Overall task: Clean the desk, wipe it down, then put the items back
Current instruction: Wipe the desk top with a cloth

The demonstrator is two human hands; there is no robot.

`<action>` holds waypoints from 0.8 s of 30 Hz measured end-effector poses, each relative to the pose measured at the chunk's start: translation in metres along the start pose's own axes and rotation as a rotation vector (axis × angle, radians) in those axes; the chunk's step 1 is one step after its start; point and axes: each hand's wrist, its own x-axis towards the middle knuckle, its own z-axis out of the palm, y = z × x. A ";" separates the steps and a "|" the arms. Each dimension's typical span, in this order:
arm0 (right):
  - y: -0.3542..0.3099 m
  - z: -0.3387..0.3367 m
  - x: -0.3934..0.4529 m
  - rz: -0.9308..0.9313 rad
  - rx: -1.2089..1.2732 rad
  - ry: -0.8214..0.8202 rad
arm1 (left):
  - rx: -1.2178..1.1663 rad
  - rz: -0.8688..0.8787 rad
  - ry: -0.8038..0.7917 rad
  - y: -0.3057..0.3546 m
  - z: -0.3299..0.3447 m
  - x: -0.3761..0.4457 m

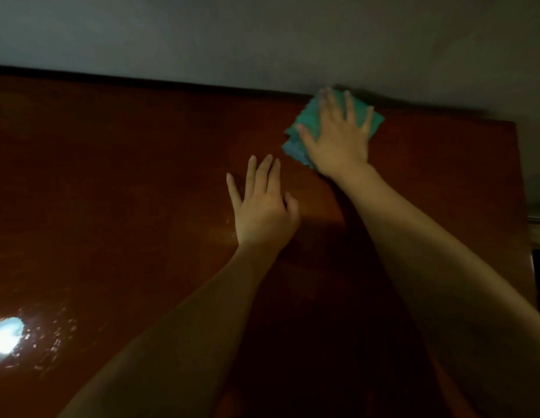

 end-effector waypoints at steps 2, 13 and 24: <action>-0.012 0.002 -0.006 -0.156 -0.017 -0.024 | 0.000 -0.009 -0.002 0.000 0.002 0.002; 0.123 -0.013 -0.074 -0.023 -0.006 -0.015 | 0.009 0.023 -0.045 -0.002 -0.002 0.006; 0.030 0.007 -0.058 0.078 0.004 0.023 | -0.133 0.011 0.062 -0.006 0.002 0.008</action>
